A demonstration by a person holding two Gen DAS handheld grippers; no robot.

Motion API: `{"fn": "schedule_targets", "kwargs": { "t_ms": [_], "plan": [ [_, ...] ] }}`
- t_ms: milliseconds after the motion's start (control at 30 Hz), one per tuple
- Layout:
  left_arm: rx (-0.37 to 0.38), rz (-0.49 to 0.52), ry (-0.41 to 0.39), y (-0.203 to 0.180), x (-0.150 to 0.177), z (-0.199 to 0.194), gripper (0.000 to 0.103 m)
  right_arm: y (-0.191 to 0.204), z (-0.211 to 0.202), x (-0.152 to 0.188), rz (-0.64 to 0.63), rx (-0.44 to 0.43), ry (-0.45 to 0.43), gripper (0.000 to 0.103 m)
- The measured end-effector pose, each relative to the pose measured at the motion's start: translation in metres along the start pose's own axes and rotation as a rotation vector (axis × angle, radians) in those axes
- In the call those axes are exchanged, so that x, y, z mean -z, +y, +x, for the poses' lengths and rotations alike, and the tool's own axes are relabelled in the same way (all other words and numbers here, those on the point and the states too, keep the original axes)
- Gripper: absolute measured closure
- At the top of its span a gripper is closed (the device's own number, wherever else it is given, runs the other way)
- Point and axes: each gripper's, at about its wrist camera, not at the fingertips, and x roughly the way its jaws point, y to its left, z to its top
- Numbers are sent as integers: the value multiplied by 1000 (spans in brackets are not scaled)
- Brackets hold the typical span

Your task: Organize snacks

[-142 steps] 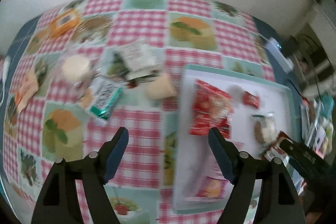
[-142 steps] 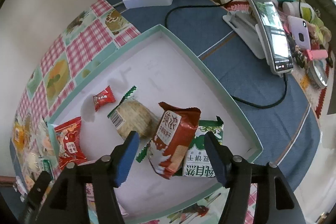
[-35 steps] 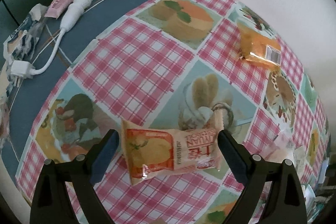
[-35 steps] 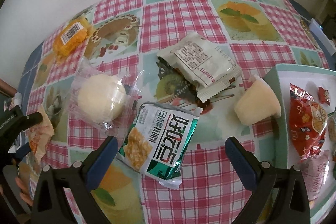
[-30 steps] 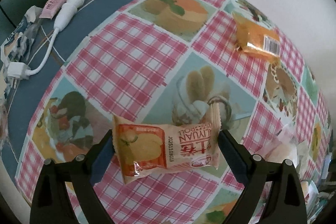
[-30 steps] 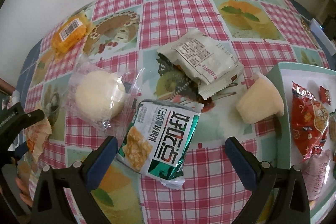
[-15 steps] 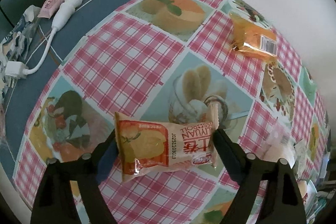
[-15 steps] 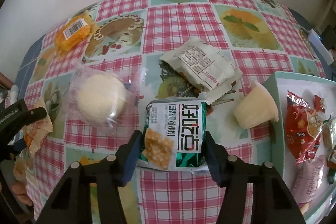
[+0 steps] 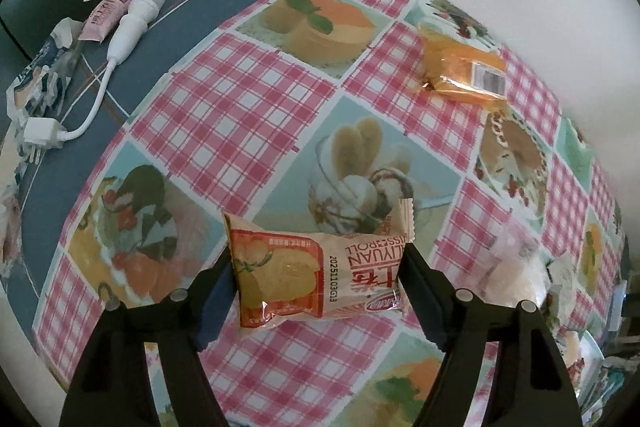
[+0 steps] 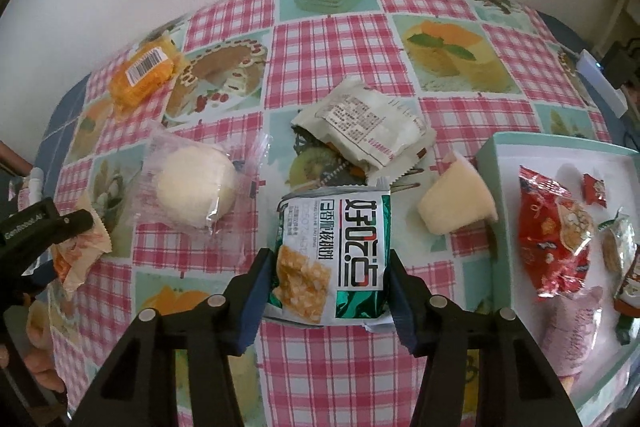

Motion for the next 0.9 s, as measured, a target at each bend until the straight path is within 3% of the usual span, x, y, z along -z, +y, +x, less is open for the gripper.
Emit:
{"fn": "schedule_targets", "kwargs": {
  "t_ms": [267, 900],
  "plan": [
    [51, 8, 0, -27, 25, -26, 24, -16, -21, 13, 22, -6, 0, 48],
    [63, 111, -101, -67, 83, -87, 24, -56, -86, 40, 105, -58, -78, 48]
  ]
}}
